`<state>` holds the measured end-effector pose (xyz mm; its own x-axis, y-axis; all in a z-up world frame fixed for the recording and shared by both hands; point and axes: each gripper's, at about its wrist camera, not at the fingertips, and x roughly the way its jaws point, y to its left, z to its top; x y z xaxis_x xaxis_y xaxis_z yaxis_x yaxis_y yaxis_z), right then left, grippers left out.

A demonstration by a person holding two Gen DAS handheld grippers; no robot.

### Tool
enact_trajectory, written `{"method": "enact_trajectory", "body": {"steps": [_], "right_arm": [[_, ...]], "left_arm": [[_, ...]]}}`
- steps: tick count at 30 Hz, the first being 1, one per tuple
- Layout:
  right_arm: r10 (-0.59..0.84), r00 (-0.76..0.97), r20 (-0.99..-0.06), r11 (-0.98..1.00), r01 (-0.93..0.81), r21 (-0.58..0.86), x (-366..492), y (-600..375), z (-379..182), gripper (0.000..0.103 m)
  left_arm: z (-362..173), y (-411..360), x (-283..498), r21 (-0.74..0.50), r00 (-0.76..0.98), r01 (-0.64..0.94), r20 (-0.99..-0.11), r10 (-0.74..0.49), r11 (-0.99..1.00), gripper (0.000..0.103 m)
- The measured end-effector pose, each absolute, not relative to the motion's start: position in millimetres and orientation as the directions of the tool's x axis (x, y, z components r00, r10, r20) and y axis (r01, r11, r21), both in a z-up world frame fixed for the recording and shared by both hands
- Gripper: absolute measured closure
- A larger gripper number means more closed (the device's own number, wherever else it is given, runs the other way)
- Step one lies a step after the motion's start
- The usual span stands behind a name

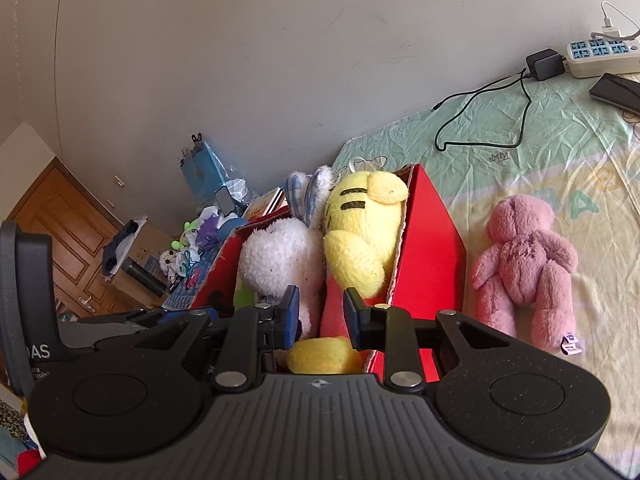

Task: Organize objects
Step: 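Lower the white bunny into the box and open the right gripper, then move the right gripper to the pink teddy bear on the bed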

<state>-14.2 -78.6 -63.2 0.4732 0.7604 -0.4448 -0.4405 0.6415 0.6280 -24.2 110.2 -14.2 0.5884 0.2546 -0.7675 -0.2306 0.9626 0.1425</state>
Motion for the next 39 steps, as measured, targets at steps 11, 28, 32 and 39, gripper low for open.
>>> {"method": "enact_trajectory", "body": {"steps": [11,28,32,39], "right_arm": [[0.762,0.474,-0.441,0.634,-0.408,0.656,-9,-115,-70,0.075],[0.681,0.486,-0.548,0.698,-0.205,0.686,21,-197,-116,0.074],[0.673,0.471,-0.57,0.711,-0.2,0.674,28,-204,-129,0.069],[0.699,0.409,-0.587,0.696,-0.199,0.69,47,-214,-153,0.069]], "left_arm": [[6,86,-31,0.11,0.627,-0.243,-0.741,0.242,0.964,0.009],[-1,-10,-35,0.034,0.711,0.063,-0.703,-0.021,0.997,0.01],[-12,-28,-36,-0.014,0.696,0.142,-0.71,-0.11,0.99,0.011],[-46,-49,-28,-0.03,0.637,0.215,-0.753,-0.164,0.976,0.014]]}}
